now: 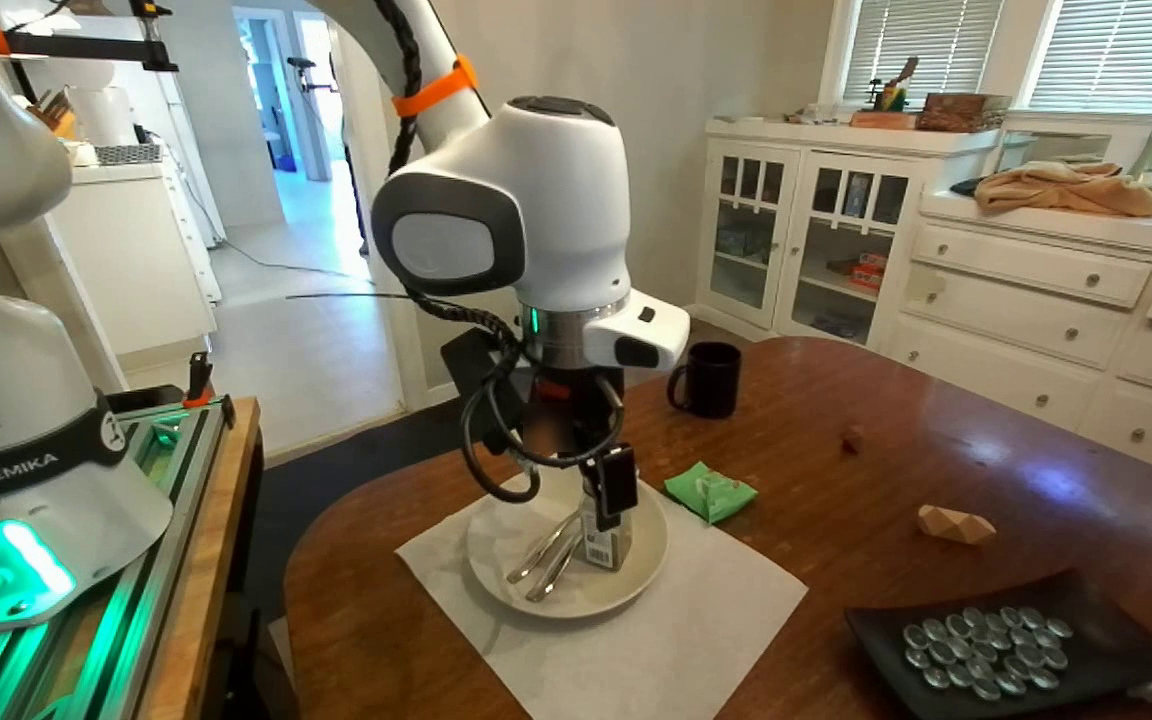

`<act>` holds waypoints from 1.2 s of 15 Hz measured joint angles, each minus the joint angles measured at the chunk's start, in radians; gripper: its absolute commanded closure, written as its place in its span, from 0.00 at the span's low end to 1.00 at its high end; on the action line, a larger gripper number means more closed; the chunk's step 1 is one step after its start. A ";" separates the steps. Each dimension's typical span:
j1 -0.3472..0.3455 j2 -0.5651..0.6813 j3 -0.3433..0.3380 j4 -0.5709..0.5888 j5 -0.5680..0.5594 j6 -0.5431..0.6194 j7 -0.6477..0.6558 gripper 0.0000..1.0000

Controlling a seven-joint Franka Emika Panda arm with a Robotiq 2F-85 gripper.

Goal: Put the spice table on the table and the fork inside the cup

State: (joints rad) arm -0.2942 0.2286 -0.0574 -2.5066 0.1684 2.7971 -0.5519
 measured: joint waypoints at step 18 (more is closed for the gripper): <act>-0.017 0.036 -0.020 0.010 -0.177 -0.004 -0.156 0.00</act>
State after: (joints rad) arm -0.3110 0.2644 -0.0774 -2.4970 -0.0090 2.7930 -0.7075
